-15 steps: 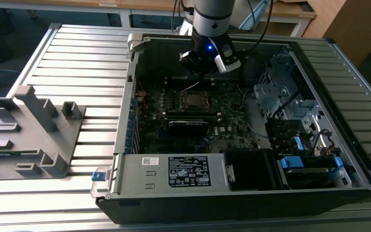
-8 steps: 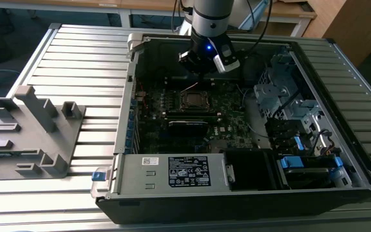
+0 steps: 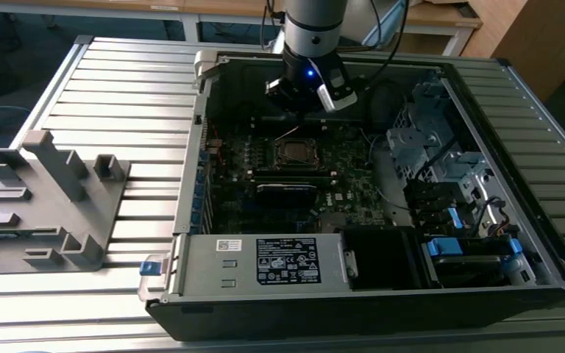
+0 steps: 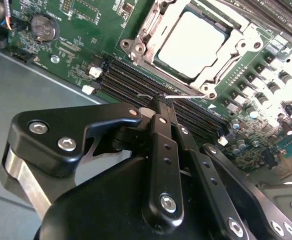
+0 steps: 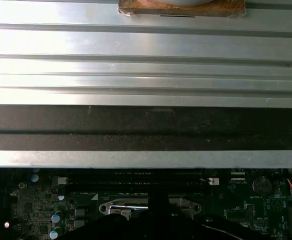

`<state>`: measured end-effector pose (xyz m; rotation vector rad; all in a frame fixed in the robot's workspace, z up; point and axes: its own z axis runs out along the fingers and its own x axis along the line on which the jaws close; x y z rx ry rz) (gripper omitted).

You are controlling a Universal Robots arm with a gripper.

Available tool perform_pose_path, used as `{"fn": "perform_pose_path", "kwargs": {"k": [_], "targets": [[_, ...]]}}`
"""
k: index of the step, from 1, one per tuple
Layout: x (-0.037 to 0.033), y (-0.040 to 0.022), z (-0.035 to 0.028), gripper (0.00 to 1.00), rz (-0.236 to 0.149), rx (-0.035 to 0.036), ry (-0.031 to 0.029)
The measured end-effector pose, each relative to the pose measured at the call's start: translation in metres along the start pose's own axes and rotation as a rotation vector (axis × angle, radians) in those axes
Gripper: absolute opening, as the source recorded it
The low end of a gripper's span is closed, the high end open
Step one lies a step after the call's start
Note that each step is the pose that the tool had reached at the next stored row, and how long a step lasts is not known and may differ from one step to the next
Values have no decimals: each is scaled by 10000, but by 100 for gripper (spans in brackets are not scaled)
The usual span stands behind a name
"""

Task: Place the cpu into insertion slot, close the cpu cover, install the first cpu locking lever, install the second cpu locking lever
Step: 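Install the first cpu locking lever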

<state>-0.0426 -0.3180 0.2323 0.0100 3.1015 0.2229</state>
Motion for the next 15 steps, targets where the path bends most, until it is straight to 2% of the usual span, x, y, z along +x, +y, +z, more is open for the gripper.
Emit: {"fn": "perform_pose_path", "kwargs": {"k": [7,13,15], "targets": [[23,-16,109,11,0,1,1],[24,-17,117,11,23,2,-3],[24,-18,126,11,292,7,-43]]}}
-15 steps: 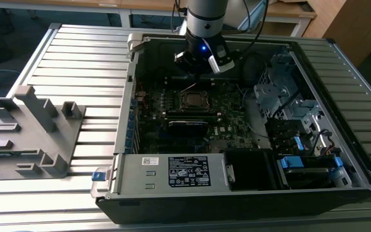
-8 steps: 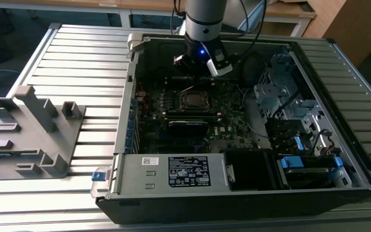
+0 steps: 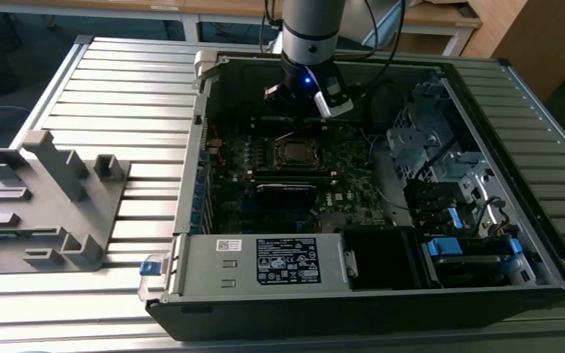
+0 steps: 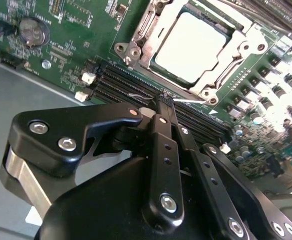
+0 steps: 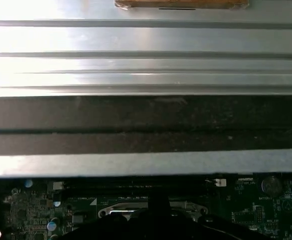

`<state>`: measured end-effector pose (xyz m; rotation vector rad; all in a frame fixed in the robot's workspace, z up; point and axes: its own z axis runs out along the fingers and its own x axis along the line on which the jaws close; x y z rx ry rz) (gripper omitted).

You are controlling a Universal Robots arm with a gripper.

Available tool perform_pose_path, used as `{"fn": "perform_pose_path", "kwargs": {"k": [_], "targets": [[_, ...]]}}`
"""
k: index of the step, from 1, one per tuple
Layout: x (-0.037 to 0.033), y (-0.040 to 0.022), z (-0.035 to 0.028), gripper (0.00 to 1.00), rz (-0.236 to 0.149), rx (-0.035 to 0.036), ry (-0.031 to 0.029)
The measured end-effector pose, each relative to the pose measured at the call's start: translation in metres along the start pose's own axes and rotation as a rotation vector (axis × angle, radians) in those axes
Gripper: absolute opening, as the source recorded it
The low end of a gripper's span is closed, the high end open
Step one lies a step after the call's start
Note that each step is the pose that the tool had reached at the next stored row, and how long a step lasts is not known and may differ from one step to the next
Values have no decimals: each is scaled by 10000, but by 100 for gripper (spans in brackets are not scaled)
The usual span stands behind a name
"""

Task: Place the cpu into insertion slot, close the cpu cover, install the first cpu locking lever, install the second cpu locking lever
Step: 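Install the first cpu locking lever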

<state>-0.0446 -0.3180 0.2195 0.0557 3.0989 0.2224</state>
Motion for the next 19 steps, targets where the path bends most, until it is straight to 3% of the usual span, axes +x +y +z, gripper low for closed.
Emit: {"fn": "perform_pose_path", "kwargs": {"k": [6,19], "targets": [[0,-4,22,11,926,35,-131],[1,-6,35,11,952,35,-149]]}}
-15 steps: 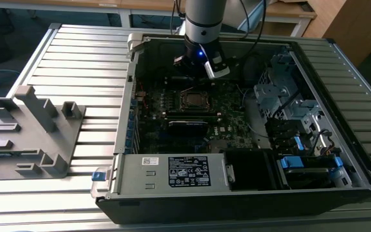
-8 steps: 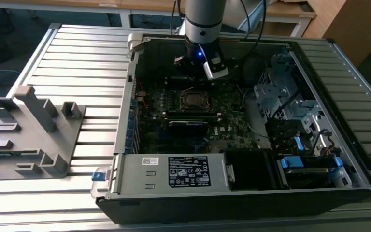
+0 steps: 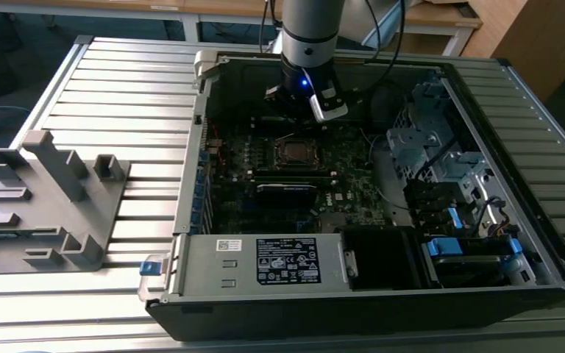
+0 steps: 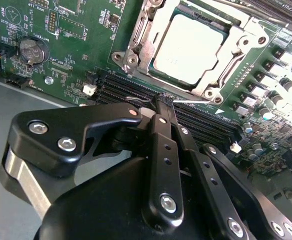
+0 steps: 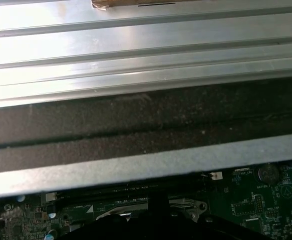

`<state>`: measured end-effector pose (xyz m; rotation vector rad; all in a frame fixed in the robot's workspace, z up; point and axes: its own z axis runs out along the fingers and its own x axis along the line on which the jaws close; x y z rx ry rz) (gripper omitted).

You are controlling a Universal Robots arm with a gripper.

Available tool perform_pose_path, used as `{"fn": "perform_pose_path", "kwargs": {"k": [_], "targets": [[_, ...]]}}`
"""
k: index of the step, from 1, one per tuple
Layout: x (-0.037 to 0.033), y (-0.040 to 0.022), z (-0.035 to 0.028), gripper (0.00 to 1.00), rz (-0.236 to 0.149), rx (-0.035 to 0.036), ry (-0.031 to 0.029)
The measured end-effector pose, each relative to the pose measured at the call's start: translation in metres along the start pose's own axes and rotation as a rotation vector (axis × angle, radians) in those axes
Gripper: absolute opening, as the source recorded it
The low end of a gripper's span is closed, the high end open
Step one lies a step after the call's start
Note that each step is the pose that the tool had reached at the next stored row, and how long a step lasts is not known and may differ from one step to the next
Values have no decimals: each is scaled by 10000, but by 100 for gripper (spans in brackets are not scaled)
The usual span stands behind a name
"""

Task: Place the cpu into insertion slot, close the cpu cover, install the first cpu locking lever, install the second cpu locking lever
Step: 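Install the first cpu locking lever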

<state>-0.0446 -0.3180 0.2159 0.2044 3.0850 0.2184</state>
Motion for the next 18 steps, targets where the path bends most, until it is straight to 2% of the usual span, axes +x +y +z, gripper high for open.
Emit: {"fn": "perform_pose_path", "kwargs": {"k": [5,10,12,18], "targets": [[0,0,5,11,9,-5,-8],[6,-4,26,11,53,-23,-176],[6,-5,33,11,138,-25,-222],[7,-8,53,11,1141,20,-369]]}}
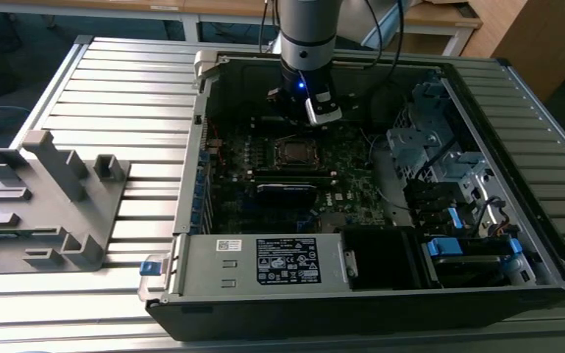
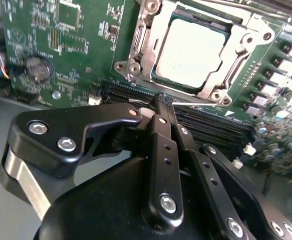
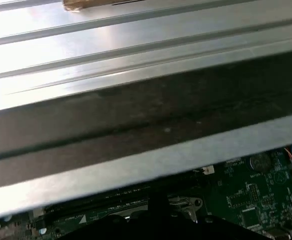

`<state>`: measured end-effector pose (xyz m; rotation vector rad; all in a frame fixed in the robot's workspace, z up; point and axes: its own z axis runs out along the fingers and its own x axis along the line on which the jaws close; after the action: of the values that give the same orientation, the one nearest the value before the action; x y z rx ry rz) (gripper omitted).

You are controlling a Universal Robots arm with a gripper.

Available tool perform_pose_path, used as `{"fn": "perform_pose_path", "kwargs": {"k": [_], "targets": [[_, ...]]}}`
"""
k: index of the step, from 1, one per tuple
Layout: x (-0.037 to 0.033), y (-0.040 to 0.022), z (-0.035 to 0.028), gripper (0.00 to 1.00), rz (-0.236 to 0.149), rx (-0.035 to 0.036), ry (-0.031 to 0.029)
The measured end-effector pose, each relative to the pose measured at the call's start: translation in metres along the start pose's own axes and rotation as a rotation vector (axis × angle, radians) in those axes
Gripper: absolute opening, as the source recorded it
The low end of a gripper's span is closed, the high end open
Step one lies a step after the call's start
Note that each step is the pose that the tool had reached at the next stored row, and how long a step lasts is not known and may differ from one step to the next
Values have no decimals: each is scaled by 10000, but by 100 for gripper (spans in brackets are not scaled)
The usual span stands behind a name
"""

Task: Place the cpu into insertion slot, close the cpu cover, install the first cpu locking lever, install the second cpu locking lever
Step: 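Install the first cpu locking lever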

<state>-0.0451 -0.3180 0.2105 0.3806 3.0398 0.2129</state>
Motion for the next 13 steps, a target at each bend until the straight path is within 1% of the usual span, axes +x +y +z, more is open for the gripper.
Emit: {"fn": "perform_pose_path", "kwargs": {"k": [1,3,9,13], "targets": [[0,0,2,11,179,10,-26],[3,-1,4,11,417,24,-61],[42,-2,4,11,646,31,-95],[43,-3,11,11,1152,60,-169]]}}
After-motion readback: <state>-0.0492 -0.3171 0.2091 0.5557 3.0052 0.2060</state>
